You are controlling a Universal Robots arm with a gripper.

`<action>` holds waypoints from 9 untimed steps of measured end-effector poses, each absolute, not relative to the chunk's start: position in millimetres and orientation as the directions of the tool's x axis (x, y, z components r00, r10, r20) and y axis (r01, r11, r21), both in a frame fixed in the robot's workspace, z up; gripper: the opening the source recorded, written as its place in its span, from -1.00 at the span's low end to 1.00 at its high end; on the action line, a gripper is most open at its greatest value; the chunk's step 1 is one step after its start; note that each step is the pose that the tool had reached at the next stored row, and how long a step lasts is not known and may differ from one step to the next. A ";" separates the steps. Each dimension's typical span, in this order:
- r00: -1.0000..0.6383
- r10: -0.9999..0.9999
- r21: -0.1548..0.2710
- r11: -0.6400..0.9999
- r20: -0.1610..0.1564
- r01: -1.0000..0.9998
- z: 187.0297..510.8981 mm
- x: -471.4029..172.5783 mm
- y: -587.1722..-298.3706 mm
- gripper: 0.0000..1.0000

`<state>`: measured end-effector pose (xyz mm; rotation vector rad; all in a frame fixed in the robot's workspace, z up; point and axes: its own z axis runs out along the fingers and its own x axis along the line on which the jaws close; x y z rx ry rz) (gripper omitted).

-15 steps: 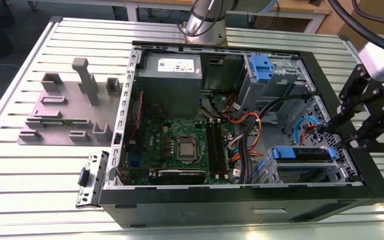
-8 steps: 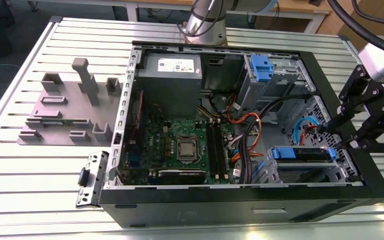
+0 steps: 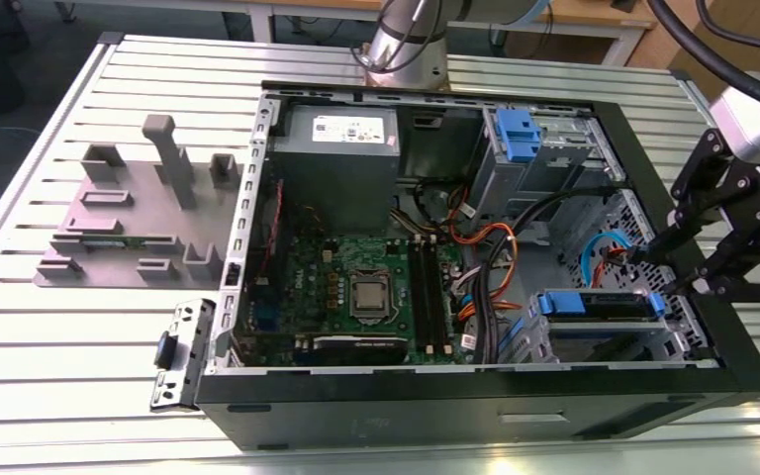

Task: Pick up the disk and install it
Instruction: 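Insert the first disk wire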

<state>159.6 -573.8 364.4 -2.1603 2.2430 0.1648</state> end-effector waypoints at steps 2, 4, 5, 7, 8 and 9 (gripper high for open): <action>-0.040 -0.995 0.060 0.035 -0.090 -0.998 364.2 160.0 -573.7 -0.06; -0.040 -0.995 0.060 0.035 -0.090 -0.998 356.9 163.0 -572.7 -0.06; -0.040 -0.995 0.060 0.035 -0.090 -0.998 355.4 163.0 -572.7 -0.06; -0.040 -0.995 0.060 0.035 -0.090 -0.998 355.4 163.0 -572.7 -0.06; -0.040 -0.995 0.060 0.035 -0.090 -0.998 355.4 163.0 -572.7 -0.06; -0.040 -0.995 0.060 0.035 -0.090 -0.998 355.4 163.0 -572.7 -0.06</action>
